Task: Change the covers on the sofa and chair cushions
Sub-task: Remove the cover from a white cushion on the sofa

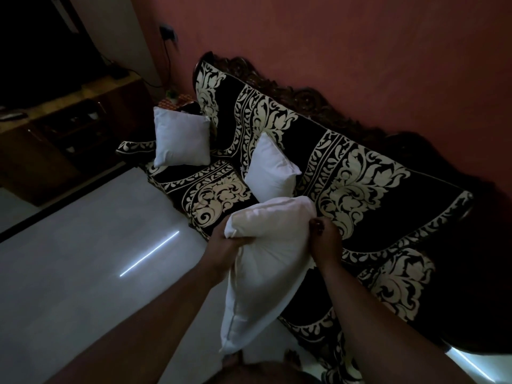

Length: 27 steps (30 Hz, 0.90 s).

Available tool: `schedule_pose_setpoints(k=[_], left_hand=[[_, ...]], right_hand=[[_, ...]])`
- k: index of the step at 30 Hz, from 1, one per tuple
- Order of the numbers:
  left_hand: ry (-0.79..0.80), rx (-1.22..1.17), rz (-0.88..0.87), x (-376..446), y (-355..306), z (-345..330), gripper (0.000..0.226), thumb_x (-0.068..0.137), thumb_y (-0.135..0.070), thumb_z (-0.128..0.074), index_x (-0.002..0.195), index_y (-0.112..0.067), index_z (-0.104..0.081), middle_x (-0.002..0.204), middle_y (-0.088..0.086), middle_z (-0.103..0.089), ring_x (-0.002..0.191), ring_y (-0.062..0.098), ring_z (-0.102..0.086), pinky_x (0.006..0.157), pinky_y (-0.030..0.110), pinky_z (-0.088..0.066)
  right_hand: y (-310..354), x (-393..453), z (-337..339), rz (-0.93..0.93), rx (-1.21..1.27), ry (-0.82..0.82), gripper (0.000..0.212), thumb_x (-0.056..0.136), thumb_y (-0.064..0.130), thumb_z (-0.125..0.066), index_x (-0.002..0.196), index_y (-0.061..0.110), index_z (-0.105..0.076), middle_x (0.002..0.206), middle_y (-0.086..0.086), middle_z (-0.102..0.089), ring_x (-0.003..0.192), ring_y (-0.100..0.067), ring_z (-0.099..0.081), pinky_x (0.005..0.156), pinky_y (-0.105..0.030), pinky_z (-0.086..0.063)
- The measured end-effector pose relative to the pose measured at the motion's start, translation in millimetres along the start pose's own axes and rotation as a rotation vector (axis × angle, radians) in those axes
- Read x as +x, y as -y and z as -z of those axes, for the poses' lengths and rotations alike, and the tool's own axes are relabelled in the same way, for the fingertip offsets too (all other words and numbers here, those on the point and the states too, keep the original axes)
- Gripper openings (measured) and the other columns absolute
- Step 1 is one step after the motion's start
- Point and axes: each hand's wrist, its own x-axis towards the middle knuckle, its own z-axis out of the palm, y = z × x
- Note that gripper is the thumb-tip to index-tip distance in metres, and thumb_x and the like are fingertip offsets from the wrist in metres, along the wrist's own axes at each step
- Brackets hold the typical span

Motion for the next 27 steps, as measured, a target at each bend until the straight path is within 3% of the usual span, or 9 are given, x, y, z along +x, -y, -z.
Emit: schedule_pose_setpoints(k=[3, 7, 12, 16, 18, 19, 21, 23, 27], left_hand=[[0.018, -0.042, 0.03, -2, -6, 0, 0.06, 0.071, 0.017, -0.072, 0.125, -0.008, -0.067, 0.119, 0.016, -0.072, 0.113, 0.036, -0.068, 0.096, 0.051, -0.055], [0.015, -0.041, 0.028, 1, -10, 3, 0.059, 0.072, 0.017, -0.071, 0.124, -0.011, -0.067, 0.117, 0.013, -0.073, 0.112, 0.035, -0.068, 0.094, 0.05, -0.056], [-0.256, 0.196, -0.146, -3, 1, -4, 0.058, 0.079, -0.03, -0.073, 0.131, -0.034, -0.048, 0.114, -0.019, -0.064, 0.107, 0.004, -0.063, 0.083, 0.024, -0.052], [-0.189, 0.373, -0.089, -8, 10, -12, 0.104, 0.051, -0.061, -0.091, 0.136, -0.032, -0.038, 0.125, -0.011, -0.058, 0.114, 0.009, -0.059, 0.092, 0.029, -0.053], [-0.131, 0.547, -0.055, -5, 15, -12, 0.125, 0.039, -0.067, -0.094, 0.141, -0.026, -0.034, 0.129, -0.012, -0.053, 0.117, 0.004, -0.054, 0.097, 0.024, -0.048], [-0.099, 0.631, -0.045, -1, 18, -10, 0.124, 0.04, -0.069, -0.092, 0.141, -0.025, -0.036, 0.127, -0.015, -0.053, 0.116, 0.002, -0.054, 0.097, 0.018, -0.044], [-0.05, 0.751, -0.048, 9, 25, -1, 0.104, 0.05, -0.068, -0.085, 0.135, -0.022, -0.049, 0.118, -0.015, -0.06, 0.111, 0.004, -0.061, 0.089, 0.007, -0.041], [-0.066, 0.763, -0.016, 12, 24, 8, 0.082, 0.053, -0.051, -0.082, 0.125, -0.02, -0.058, 0.104, -0.016, -0.065, 0.097, 0.006, -0.066, 0.077, 0.008, -0.043], [0.064, 0.947, 0.058, 3, 14, 3, 0.022, 0.069, -0.034, -0.078, 0.083, -0.031, -0.06, 0.077, -0.011, -0.066, 0.079, 0.014, -0.068, 0.072, 0.027, -0.052]], right_hand=[[0, 3, 11, -0.005, -0.025, -0.014, 0.055, 0.087, 0.057, -0.04, 0.115, 0.018, -0.067, 0.109, -0.012, -0.07, 0.098, -0.034, -0.065, 0.081, -0.04, -0.051], [-3, 7, 12, 0.003, -0.081, 0.013, 0.032, 0.094, 0.038, -0.05, 0.102, 0.017, -0.072, 0.098, -0.013, -0.073, 0.092, -0.035, -0.066, 0.078, -0.042, -0.053], [11, 6, -8, -0.119, -0.099, 0.087, 0.028, 0.103, 0.026, -0.045, 0.11, 0.004, -0.062, 0.11, -0.023, -0.067, 0.101, -0.039, -0.062, 0.078, -0.04, -0.043], [23, -2, -16, -0.109, -0.089, 0.153, 0.034, 0.106, 0.033, -0.042, 0.111, 0.003, -0.055, 0.107, -0.025, -0.066, 0.098, -0.039, -0.063, 0.071, -0.036, -0.037], [22, -4, -14, -0.055, -0.082, 0.197, 0.037, 0.104, 0.043, -0.047, 0.11, 0.008, -0.056, 0.102, -0.019, -0.068, 0.093, -0.035, -0.064, 0.071, -0.035, -0.04], [22, -4, -11, -0.027, -0.105, 0.217, 0.036, 0.102, 0.046, -0.05, 0.104, 0.011, -0.058, 0.097, -0.014, -0.068, 0.089, -0.032, -0.063, 0.07, -0.034, -0.041], [21, -1, -4, 0.019, -0.173, 0.225, 0.035, 0.098, 0.048, -0.056, 0.082, 0.017, -0.058, 0.077, -0.004, -0.063, 0.076, -0.026, -0.06, 0.063, -0.033, -0.039], [22, 2, 3, 0.09, -0.244, 0.169, 0.042, 0.094, 0.045, -0.063, 0.065, 0.018, -0.05, 0.06, 0.001, -0.053, 0.063, -0.024, -0.054, 0.053, -0.032, -0.031], [31, 9, 11, 0.19, -0.45, 0.112, 0.032, 0.096, 0.042, -0.057, 0.074, 0.02, -0.053, 0.07, -0.002, -0.057, 0.076, -0.03, -0.062, 0.06, -0.033, -0.036]])
